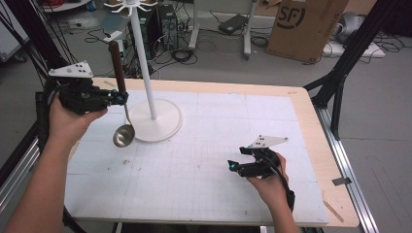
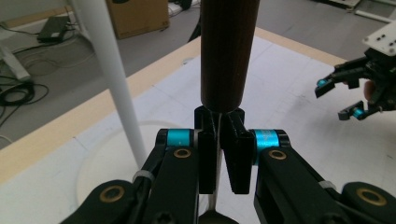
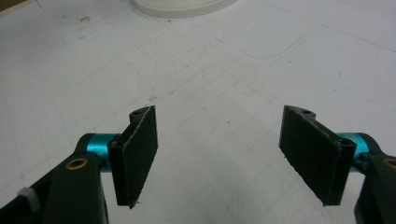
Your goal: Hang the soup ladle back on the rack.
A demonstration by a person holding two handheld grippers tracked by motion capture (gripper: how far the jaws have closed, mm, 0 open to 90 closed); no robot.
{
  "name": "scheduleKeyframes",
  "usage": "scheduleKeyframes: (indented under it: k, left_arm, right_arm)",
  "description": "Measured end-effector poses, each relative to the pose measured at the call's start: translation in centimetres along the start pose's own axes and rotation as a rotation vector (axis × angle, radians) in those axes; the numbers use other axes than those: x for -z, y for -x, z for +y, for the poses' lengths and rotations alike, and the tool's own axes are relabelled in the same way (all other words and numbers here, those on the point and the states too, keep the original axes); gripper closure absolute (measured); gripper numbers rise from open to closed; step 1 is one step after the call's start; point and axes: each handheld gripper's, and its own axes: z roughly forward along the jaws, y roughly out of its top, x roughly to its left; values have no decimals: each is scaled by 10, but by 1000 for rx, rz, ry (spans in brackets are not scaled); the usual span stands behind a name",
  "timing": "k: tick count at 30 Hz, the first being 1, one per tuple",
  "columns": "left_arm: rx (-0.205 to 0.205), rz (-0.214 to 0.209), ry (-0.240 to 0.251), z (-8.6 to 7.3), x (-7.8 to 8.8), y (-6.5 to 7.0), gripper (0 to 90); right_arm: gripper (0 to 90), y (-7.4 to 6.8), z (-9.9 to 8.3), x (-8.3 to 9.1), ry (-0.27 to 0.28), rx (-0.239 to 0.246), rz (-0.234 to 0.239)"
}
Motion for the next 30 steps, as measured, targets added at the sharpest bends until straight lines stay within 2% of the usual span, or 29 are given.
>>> scheduleKeyframes:
  k: [4,8,16,23,30]
  left_arm:
    - [-6,27,-6,14,5,-5,844]
    - [-16,33,-12,23,5,-11,844]
    - [-40,10,-54,34,-4,-20,844]
    - [-32,-21,-46,45,-1,-31,844]
    - [-25,8,-66,55,4,-41,844]
  right_arm:
    - [272,0,0,0,1,0,1]
    - [272,0,0,0,6,0,4]
    - [272,0,0,1,4,-3,1]
    - [272,1,0,1,8,-9,6]
    - [272,1,0,3,14,-12,3]
